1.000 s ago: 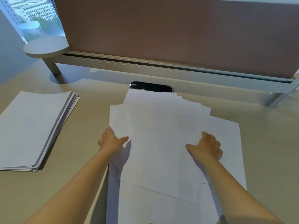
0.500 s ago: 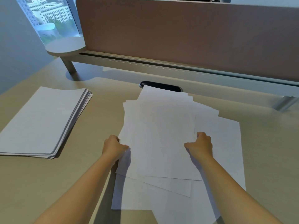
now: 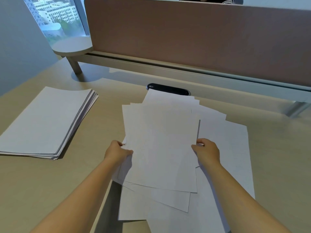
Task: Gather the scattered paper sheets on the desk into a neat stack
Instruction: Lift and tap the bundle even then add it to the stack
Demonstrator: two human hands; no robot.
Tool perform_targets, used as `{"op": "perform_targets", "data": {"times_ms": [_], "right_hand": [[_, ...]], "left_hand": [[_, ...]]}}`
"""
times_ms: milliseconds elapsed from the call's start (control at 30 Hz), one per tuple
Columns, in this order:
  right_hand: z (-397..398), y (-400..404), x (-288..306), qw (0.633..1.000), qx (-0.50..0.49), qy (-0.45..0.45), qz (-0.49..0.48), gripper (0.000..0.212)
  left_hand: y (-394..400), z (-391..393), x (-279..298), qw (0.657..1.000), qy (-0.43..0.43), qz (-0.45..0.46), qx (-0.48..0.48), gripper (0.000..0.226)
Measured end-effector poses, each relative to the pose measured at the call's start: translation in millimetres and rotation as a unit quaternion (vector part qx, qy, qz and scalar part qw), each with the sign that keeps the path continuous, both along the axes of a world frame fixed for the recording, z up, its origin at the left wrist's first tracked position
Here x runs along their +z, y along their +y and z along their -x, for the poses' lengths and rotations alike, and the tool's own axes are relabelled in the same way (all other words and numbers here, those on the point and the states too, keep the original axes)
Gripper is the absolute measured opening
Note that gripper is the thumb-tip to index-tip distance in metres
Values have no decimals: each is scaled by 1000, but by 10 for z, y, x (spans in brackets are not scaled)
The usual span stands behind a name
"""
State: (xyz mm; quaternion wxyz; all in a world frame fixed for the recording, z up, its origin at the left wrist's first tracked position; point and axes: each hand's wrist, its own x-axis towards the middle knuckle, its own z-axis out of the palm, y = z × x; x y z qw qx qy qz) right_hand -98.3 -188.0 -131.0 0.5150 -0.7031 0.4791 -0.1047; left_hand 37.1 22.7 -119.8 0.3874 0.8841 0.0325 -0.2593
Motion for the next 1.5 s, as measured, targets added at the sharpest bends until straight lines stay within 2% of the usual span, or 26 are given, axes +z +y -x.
{"op": "perform_targets", "data": {"times_ms": [167, 267, 367, 433, 533, 600, 733, 833, 900, 1000, 1100, 1200, 1267, 1333, 1400, 1433, 1500], "right_hand": [[-20, 26, 61, 998, 34, -19, 58, 25], [-73, 41, 40, 999, 15, -38, -11, 28], [-128, 39, 0, 998, 21, -19, -55, 23], [-130, 24, -24, 999, 16, -8, -48, 16], [-108, -56, -18, 999, -19, 9, -37, 20], [-67, -116, 40, 999, -24, 35, -4, 24], [59, -196, 138, 992, 45, 113, 37, 20], [72, -208, 145, 984, 87, 152, 29, 15], [53, -183, 93, 987, 88, 134, 15, 6], [14, -133, 24, 993, 55, 65, -87, 22], [-16, -115, -8, 992, 52, 69, -94, 26], [-26, -120, -42, 997, 9, 40, -71, 12], [-27, -115, -33, 998, 3, 54, -42, 13], [-26, -117, 9, 995, 14, 101, -6, 28], [-26, -127, 76, 978, 8, 190, 84, 51], [-11, -140, 104, 966, -3, 228, 123, 60], [8, -167, 100, 958, -22, 245, 149, 70]], "left_hand": [[9, -54, 48, 999, -38, 9, 28, 31], [24, -97, 73, 997, -34, 44, 60, 21], [41, -131, 65, 996, 20, 78, 41, 41], [43, -114, 69, 994, 48, 89, 39, 41], [71, -92, 53, 988, 74, 125, 49, 35], [80, -95, 25, 990, 69, 116, 50, 37], [54, -198, -36, 996, -5, 49, 75, 41], [-31, -254, -47, 988, -16, 100, 117, 37], [-120, -262, -8, 975, -8, 150, 165, 36], [-255, -235, 108, 954, -5, 221, 201, 31], [-321, -247, 130, 954, -33, 251, 159, 29], [-275, -303, 64, 976, -41, 196, 88, 31], [-216, -343, -2, 988, -28, 144, 55, 50], [-174, -353, -30, 997, -44, 60, 34, 55], [-162, -350, -39, 996, -84, -29, 3, 57], [-163, -351, -36, 994, -96, -52, -12, 58], [-180, -371, -36, 992, -98, -67, -37, 61]]}}
